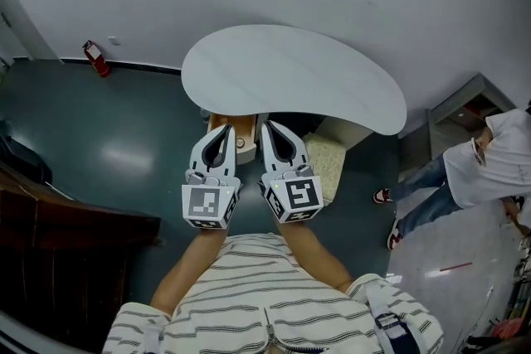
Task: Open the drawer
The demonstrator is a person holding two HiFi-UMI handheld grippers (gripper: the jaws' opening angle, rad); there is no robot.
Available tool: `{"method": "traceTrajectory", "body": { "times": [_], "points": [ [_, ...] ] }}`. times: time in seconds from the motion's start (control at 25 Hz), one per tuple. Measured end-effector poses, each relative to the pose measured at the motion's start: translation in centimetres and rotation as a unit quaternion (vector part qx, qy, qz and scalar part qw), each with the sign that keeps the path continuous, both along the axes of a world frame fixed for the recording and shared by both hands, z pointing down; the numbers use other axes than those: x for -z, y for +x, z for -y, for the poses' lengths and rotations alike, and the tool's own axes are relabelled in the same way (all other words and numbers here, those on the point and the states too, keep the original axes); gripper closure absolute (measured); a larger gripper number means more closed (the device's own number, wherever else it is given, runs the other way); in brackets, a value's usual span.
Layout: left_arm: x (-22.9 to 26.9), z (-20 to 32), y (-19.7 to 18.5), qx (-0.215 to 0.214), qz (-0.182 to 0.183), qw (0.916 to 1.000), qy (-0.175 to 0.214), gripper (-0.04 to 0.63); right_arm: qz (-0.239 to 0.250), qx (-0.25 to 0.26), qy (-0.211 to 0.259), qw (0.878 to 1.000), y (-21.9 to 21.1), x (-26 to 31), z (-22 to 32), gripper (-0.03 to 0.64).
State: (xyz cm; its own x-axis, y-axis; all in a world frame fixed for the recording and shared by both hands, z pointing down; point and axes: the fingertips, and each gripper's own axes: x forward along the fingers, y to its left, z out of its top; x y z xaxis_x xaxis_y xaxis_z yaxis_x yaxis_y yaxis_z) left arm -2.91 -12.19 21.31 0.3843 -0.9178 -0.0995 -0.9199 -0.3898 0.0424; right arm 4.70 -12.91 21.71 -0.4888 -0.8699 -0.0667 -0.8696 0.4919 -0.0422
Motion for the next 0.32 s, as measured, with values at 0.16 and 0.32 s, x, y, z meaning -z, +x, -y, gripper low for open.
{"method": "traceTrajectory", "body": {
  "times": [0.16, 0.32],
  "points": [
    [0.0, 0.1, 0.6, 0.002, 0.000, 1.0000, 0.000, 0.591, -0.001, 0.001, 0.003, 1.000, 0.7, 0.1, 0.2, 0.604],
    [0.0, 0.4, 1.4, 0.005, 0.000, 1.0000, -0.001, 0.589, -0.001, 0.001, 0.005, 1.000, 1.5, 0.2, 0.5, 0.603]
  ]
}}
